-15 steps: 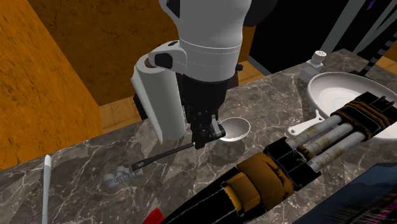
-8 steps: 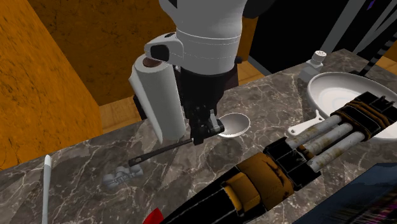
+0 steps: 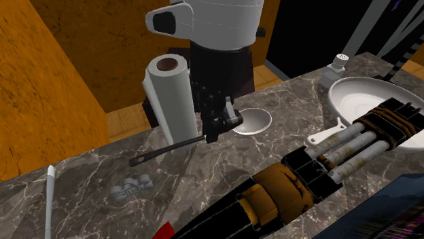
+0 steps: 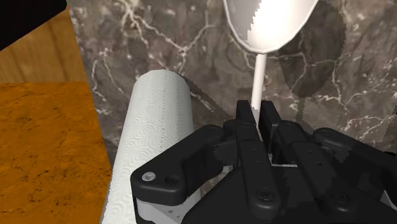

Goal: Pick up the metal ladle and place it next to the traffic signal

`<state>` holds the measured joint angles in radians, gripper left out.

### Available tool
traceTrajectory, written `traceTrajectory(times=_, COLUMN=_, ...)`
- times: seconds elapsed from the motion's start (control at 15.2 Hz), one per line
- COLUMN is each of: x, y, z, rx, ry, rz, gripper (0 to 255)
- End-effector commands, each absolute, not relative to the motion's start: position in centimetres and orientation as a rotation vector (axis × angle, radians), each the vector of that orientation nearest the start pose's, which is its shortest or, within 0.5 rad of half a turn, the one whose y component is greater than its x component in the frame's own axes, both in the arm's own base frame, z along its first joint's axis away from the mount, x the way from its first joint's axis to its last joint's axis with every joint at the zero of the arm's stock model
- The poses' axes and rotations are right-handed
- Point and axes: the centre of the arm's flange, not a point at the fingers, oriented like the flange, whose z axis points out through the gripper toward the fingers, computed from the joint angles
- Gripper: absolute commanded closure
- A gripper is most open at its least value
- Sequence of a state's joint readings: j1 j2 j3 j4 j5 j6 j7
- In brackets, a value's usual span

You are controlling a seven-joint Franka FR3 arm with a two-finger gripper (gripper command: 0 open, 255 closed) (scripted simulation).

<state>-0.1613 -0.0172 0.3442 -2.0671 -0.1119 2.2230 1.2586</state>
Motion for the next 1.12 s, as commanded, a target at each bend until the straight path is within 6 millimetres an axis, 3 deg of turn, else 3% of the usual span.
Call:
traceTrajectory(times=0.0, x=55.2, y=9.9, z=46.6, rx=-2.700, ry=1.501, rz=-0.302, gripper=255)
traceTrajectory(times=1.06, x=55.2, y=9.9, z=55.1, rx=-2.700, ry=1.501, rz=-0.302, gripper=255)
